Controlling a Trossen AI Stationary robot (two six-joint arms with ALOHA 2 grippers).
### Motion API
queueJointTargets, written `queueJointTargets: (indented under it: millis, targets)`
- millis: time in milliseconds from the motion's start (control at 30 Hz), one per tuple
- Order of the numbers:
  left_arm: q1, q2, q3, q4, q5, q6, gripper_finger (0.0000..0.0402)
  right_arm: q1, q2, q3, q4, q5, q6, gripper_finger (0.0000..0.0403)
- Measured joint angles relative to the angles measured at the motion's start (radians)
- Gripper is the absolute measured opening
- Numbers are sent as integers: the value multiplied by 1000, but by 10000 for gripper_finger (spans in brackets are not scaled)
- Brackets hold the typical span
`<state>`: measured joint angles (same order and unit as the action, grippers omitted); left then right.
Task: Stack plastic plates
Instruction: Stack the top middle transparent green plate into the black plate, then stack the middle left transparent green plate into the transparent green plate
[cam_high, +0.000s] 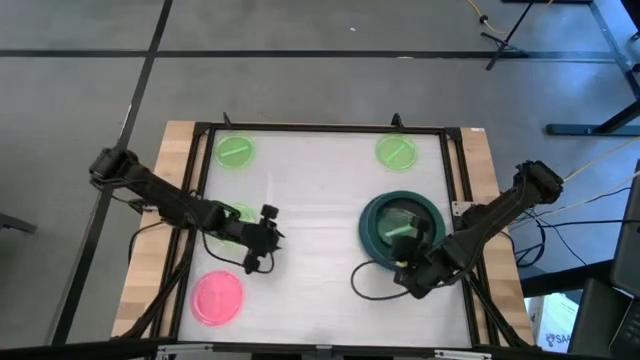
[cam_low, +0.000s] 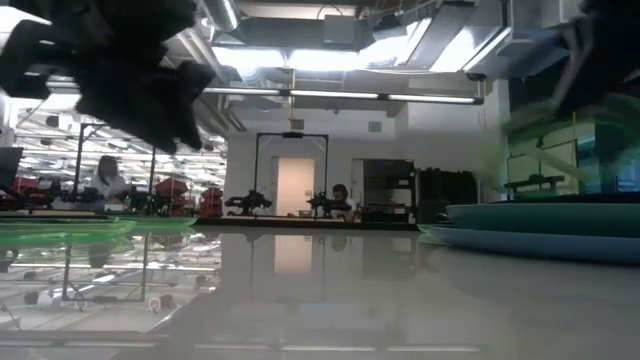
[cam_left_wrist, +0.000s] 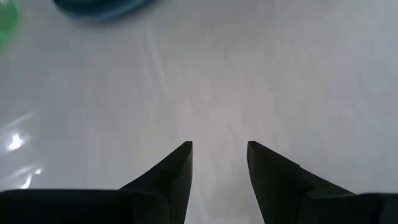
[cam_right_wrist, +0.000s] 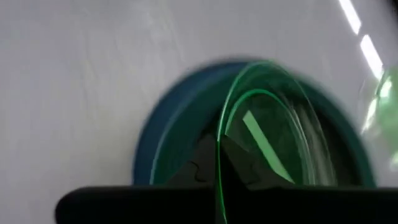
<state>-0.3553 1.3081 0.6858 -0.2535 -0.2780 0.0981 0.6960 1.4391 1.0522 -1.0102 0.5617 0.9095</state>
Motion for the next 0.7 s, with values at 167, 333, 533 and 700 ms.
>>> queueJointTargets:
  millis: [167,333,533,700]
  targets:
    - [3,-34,-13,-37,-45,-43,147,33,1,-54,-12,-56,164,0]
    - [3,-26,-13,-26,-60,-44,147,8,3,-143,26,-27,245,1]
    - [4,-24,-12,-36,-70,-74,147,-48,3,-208,88,-33,258,51]
    - [40,-24,30,-140,-98,-166,147,-103,2,-130,63,-39,67,140]
